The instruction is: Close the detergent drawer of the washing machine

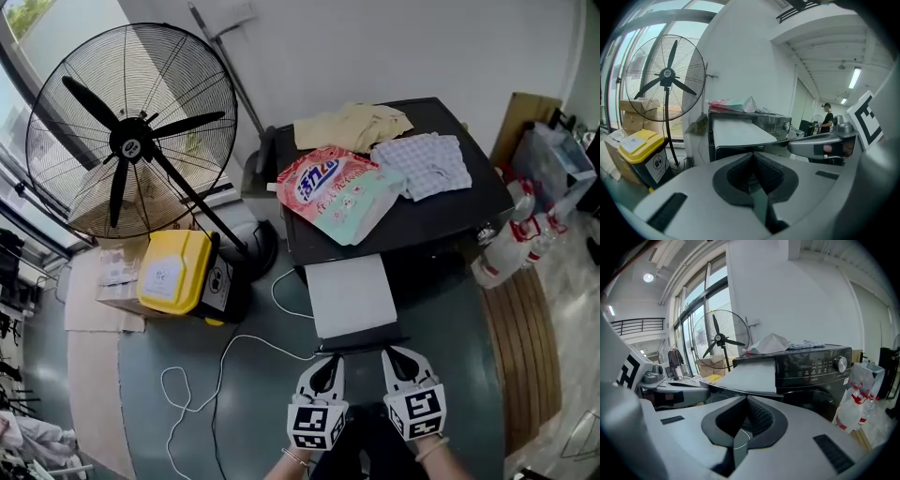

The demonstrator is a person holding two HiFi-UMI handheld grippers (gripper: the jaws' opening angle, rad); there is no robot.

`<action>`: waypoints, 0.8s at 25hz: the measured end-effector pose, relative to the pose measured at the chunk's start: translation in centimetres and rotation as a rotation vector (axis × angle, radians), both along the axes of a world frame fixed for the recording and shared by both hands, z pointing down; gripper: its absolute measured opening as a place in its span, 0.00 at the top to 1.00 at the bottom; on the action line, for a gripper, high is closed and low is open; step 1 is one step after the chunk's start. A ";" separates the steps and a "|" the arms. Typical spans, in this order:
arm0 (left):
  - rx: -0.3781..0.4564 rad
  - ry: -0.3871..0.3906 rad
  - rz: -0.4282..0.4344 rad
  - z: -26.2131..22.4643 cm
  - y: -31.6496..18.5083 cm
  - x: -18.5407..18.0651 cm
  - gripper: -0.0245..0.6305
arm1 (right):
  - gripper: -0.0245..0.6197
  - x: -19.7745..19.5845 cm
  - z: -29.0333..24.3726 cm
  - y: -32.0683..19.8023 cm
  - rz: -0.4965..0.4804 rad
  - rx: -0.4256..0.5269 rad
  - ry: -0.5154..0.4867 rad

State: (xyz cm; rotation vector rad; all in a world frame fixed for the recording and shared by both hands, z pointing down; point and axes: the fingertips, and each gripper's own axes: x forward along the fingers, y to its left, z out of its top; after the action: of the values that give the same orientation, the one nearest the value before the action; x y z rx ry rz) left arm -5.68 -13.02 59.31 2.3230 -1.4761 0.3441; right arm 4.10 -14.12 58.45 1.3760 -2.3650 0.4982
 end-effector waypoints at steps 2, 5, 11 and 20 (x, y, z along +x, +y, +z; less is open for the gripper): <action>-0.002 0.002 -0.002 0.1 0.0 0.0 0.94 | 0.92 0.0 0.0 0.0 0.001 0.000 -0.001; -0.008 0.001 0.001 0.2 -0.1 0.2 0.94 | 0.92 0.0 0.0 0.0 0.006 -0.002 -0.006; -0.015 0.007 -0.014 0.2 -0.1 0.4 0.94 | 0.92 0.0 0.1 0.0 0.019 -0.006 -0.020; -0.008 0.002 -0.028 0.2 -0.3 0.3 0.94 | 0.92 0.1 0.1 -0.3 0.036 0.000 -0.038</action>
State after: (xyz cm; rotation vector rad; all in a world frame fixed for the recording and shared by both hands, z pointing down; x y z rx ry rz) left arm -5.33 -13.37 59.48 2.2937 -1.5016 0.3388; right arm 4.16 -14.39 58.51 1.4240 -2.3734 0.5392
